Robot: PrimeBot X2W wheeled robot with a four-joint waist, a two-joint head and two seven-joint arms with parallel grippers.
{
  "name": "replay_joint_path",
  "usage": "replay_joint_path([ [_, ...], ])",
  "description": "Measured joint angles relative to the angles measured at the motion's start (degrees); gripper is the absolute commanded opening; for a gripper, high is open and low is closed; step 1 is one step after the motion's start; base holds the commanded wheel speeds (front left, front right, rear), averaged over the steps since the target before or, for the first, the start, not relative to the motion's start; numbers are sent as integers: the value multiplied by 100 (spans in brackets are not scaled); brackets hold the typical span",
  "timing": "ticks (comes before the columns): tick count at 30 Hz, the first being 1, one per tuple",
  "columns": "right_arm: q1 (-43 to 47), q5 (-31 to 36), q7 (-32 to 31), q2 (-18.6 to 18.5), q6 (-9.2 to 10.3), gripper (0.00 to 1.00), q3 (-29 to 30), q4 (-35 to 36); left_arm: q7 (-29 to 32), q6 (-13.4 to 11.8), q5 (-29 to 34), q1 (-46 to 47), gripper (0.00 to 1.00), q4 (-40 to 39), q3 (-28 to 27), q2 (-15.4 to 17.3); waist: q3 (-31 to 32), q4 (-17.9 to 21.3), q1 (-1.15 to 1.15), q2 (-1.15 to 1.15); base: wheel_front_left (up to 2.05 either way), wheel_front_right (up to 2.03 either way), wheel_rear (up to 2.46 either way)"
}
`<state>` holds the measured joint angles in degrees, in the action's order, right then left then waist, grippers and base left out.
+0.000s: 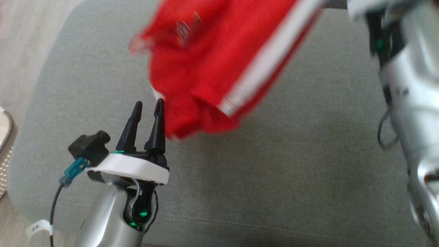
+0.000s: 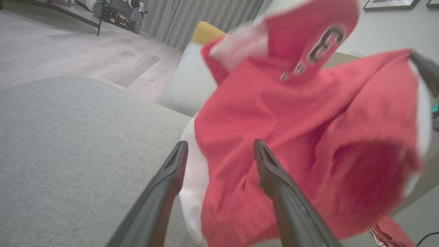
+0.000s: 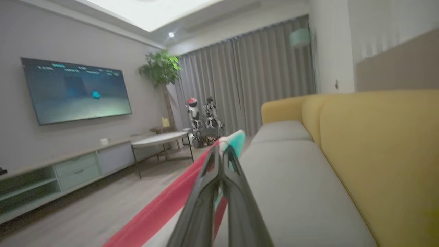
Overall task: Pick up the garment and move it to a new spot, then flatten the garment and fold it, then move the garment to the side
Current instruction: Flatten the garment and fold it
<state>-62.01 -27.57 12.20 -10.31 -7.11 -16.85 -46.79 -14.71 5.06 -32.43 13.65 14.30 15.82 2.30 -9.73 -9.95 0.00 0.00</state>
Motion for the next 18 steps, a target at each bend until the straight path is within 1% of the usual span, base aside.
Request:
replay_joint_path([
  [1,211,0,25,-37,0,0,104,-122,0,1,0,1,100,0,4,-1,-32,36,0,0,0,0,0],
  [2,211,0,25,-37,0,0,104,-122,0,1,0,1,100,0,4,-1,-32,36,0,0,0,0,0],
  [7,1220,122,100,-278,0,0,626,-781,0,3,13,13,100,5,5,-2,-178,211,0,0,0,0,0],
  [9,1480,215,131,-309,0,0,775,-936,0,4,59,41,100,8,2,-1,-229,283,0,0,0,0,0],
  [14,1611,308,197,-300,0,0,1088,-1054,0,7,110,146,100,13,4,-2,-312,436,0,0,0,0,0],
  [18,1647,405,200,-299,0,0,1183,-1053,0,9,111,199,100,66,7,-2,-303,485,0,0,0,0,0],
])
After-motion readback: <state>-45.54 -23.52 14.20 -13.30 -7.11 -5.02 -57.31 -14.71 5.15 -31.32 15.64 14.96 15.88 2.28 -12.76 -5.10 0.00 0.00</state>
